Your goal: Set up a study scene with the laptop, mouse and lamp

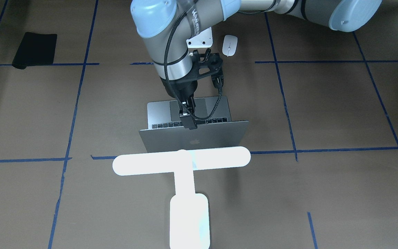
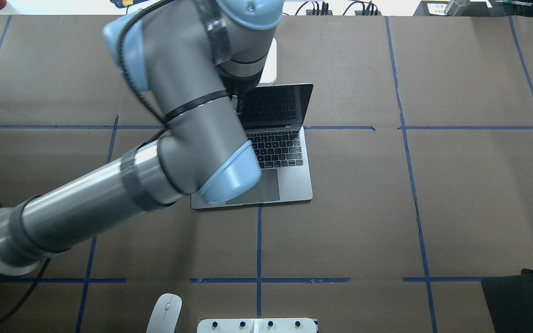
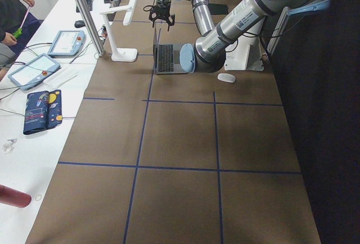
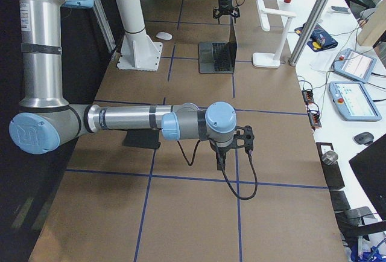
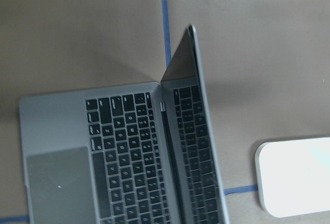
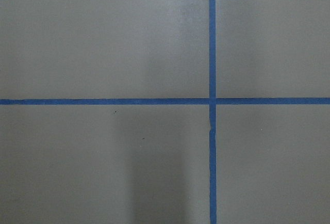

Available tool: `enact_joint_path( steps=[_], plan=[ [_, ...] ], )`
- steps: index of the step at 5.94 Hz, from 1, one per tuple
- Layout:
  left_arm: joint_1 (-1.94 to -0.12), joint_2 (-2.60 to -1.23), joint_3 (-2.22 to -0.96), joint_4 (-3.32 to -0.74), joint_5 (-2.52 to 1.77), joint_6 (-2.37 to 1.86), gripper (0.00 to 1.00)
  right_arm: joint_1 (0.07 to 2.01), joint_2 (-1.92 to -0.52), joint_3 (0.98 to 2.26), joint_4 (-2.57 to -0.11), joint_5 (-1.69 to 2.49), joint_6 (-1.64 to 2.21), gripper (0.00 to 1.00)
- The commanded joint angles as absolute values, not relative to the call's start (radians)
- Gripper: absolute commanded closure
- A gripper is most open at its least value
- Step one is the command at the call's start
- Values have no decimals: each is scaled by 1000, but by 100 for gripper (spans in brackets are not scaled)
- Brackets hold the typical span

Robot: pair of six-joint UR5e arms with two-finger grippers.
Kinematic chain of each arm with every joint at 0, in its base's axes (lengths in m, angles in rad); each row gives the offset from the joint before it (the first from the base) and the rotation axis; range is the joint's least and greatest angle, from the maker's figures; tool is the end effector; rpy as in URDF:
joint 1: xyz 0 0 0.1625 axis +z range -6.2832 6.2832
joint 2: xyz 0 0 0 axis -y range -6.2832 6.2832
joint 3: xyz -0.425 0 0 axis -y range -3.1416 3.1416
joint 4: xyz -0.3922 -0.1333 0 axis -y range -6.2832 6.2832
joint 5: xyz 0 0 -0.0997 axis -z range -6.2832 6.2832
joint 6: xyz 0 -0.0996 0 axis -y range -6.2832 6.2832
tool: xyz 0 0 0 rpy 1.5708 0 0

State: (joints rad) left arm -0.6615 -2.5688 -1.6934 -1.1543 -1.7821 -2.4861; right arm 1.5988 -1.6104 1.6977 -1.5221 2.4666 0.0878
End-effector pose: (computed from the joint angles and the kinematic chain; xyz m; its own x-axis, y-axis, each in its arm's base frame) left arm 0.4571 -0.4984 0.0494 -0.0246 -0.9631 -0.2679 0.7776 0.1499 -0.6106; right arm 0.0690 -0.4794 0.6011 0.6228 -0.0011 0.7824 -0.0827 0.9943 0.0672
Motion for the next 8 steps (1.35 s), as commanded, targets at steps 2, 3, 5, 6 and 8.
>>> enact_joint_path(
  steps=[2,3,5,6,8],
  plan=[
    [-583,-2224,-2162,-1155,-1778,-2094,0,1505,-1612,1776,-1522,2430,302,0],
    [-539,-2208,-2164,-1157,-1779,-1956,0,1468,-1640,1825,-1520,2424,369,0],
    [-459,-2171,-2168,-1198,-1782,-1795,0,1328,-1715,1958,-1446,2360,599,0],
    [-440,-2171,-2169,-1207,-1786,-1774,0,1231,-1795,1960,-1261,2332,759,0],
    [-420,-2090,-2189,-1302,-1790,-1633,0,1097,-1967,1974,-964,2263,951,0]
  ],
)
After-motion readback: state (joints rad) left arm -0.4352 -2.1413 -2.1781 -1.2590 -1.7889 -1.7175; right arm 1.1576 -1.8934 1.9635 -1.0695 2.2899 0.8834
